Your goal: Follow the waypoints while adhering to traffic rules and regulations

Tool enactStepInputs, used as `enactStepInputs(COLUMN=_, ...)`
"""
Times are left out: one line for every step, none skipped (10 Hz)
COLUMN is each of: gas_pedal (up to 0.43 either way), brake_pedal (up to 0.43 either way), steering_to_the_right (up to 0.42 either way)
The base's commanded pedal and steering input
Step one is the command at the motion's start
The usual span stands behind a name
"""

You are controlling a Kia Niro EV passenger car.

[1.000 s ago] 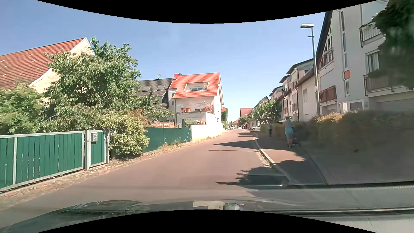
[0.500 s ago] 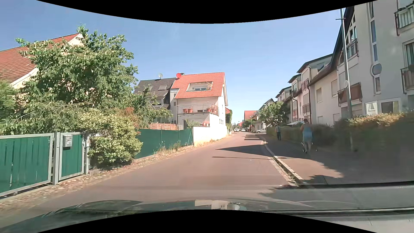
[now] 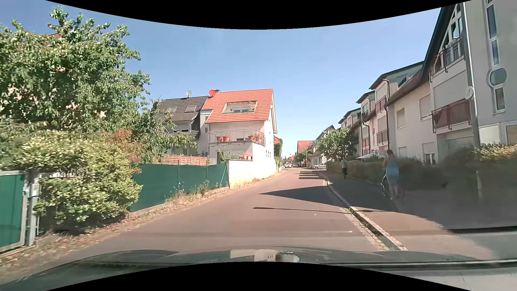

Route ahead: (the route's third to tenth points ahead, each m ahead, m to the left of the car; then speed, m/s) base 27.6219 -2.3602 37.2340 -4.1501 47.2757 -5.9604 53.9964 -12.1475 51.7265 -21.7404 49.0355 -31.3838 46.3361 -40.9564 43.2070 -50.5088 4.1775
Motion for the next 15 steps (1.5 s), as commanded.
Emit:
enactStepInputs(gas_pedal=0.169, brake_pedal=0.0, steering_to_the_right=0.113)
enactStepInputs(gas_pedal=0.169, brake_pedal=0.0, steering_to_the_right=0.111)
enactStepInputs(gas_pedal=0.169, brake_pedal=0.0, steering_to_the_right=0.106)
enactStepInputs(gas_pedal=0.157, brake_pedal=0.0, steering_to_the_right=0.103)
enactStepInputs(gas_pedal=0.157, brake_pedal=0.0, steering_to_the_right=0.101)
enactStepInputs(gas_pedal=0.157, brake_pedal=0.0, steering_to_the_right=0.101)
enactStepInputs(gas_pedal=0.157, brake_pedal=0.0, steering_to_the_right=0.101)
enactStepInputs(gas_pedal=0.157, brake_pedal=0.0, steering_to_the_right=0.098)
enactStepInputs(gas_pedal=0.157, brake_pedal=0.0, steering_to_the_right=0.086)
enactStepInputs(gas_pedal=0.157, brake_pedal=0.0, steering_to_the_right=0.077)
enactStepInputs(gas_pedal=0.157, brake_pedal=0.0, steering_to_the_right=0.071)
enactStepInputs(gas_pedal=0.15, brake_pedal=0.0, steering_to_the_right=0.071)
enactStepInputs(gas_pedal=0.138, brake_pedal=0.0, steering_to_the_right=0.071)
enactStepInputs(gas_pedal=0.13, brake_pedal=0.0, steering_to_the_right=0.069)
enactStepInputs(gas_pedal=0.13, brake_pedal=0.0, steering_to_the_right=0.063)
